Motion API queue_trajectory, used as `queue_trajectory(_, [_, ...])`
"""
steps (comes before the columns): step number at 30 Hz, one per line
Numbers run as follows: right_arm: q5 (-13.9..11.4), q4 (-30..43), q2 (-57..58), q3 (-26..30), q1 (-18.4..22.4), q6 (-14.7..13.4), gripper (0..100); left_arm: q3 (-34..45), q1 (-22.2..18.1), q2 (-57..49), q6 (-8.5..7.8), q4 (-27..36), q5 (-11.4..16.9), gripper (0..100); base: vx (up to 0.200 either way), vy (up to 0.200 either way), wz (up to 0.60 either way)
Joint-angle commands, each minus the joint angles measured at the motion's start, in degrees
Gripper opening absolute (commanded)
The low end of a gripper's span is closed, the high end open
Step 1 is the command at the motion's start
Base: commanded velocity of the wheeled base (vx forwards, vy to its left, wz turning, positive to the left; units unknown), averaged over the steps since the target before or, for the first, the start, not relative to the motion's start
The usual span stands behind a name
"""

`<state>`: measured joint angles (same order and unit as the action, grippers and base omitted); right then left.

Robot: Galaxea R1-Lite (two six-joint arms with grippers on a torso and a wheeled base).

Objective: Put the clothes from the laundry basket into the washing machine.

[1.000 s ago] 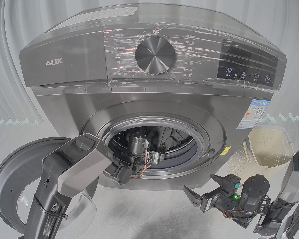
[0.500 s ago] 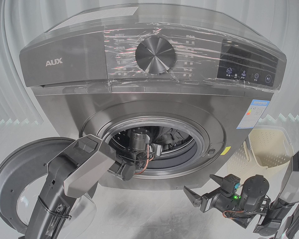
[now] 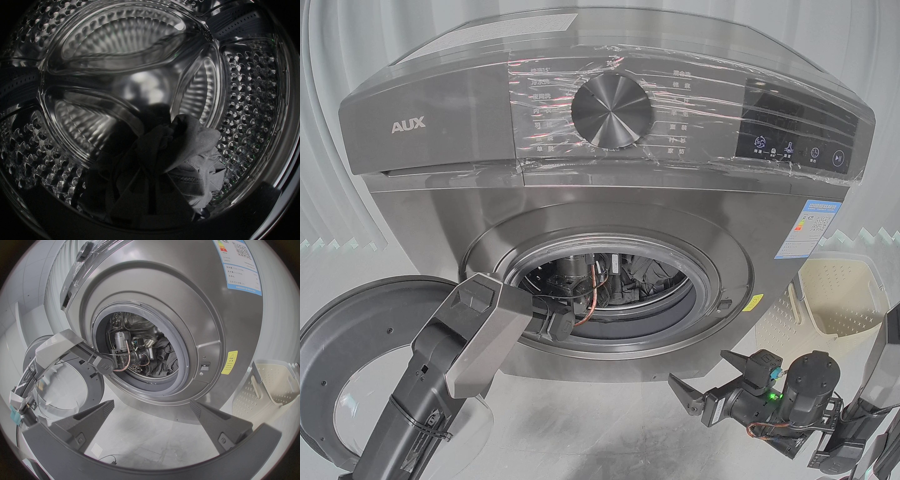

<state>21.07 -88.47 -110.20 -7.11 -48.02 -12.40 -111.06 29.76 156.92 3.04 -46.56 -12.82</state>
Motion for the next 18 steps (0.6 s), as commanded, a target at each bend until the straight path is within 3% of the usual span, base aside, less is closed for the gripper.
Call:
queue_trajectory(1, [-0.06,-0.04,-0.1,-0.01,0.03,0.01,100,-1.62,-0.31,1.64,-0.05,-0.29,-0.1,0,0.0,0.0,0.0])
queue_trajectory(2, [-0.06,-0.04,-0.1,0.08,0.12,0.01,100,-1.36,-0.23,1.64,0.04,-0.29,-0.1,100,0.0,0.0,0.0])
queue_trajectory(8, [-0.06,-0.04,-0.1,0.08,0.12,0.01,100,6.11,1.53,-2.14,1.36,0.5,0.17,100,0.0,0.0,0.0])
queue_trajectory(13, [-0.06,-0.04,-0.1,0.16,0.12,0.01,100,18.07,3.55,-7.68,1.36,0.76,3.07,100,0.0,0.0,0.0])
queue_trajectory(18, [-0.06,0.05,-0.1,0.08,-0.15,0.01,100,22.99,3.55,-9.26,1.27,2.08,4.39,100,0.0,0.0,0.0])
